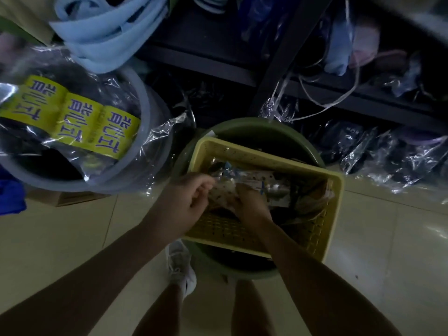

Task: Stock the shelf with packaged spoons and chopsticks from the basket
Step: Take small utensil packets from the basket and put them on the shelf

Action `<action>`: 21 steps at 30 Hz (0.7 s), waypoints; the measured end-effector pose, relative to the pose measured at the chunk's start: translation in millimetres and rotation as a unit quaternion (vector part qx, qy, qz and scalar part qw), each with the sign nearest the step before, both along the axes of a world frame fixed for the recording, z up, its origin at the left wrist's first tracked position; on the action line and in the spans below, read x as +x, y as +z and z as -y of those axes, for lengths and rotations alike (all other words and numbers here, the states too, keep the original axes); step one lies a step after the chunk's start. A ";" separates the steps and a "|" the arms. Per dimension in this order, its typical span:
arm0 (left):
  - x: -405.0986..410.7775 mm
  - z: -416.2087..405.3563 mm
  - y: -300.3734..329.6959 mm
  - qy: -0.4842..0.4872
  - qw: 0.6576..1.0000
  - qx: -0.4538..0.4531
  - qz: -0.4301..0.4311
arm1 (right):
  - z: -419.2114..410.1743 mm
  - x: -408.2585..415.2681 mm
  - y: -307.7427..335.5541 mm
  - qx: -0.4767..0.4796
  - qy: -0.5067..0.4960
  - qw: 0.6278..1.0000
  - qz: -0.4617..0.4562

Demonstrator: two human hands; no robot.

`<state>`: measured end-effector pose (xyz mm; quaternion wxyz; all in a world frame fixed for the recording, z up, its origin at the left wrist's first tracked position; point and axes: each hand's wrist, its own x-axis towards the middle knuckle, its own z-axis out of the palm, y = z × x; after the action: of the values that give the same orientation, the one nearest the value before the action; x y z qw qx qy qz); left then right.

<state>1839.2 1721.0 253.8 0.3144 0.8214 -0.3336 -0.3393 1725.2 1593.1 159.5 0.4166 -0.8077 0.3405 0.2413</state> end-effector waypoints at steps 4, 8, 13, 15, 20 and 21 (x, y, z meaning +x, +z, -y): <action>-26.6 18.3 1.2 0.023 0.993 0.038 -0.111 | 23.9 -13.6 72.7 0.167 -0.207 0.951 0.161; -43.9 32.8 6.2 0.079 0.967 0.009 -0.242 | 30.0 -16.9 118.7 0.391 -0.335 0.836 0.188; -35.8 23.8 6.8 0.140 0.958 0.000 -0.249 | 24.1 -4.2 102.3 0.289 -0.236 0.923 0.097; -22.0 15.5 4.2 0.176 0.956 -0.001 -0.235 | 27.9 -2.8 64.2 0.178 -0.169 0.968 0.059; 8.3 -5.9 -0.3 0.136 0.980 0.002 -0.143 | 41.7 -18.8 -29.3 -0.106 0.208 0.970 -0.065; 10.9 -8.4 -0.3 0.107 0.988 0.013 -0.111 | 41.9 -18.7 -36.9 -0.124 0.233 0.962 -0.075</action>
<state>1850.1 1729.4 253.6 0.3732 0.8135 -0.2025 -0.3974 1706.5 1551.2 122.6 0.2188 -0.8895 0.2007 0.3472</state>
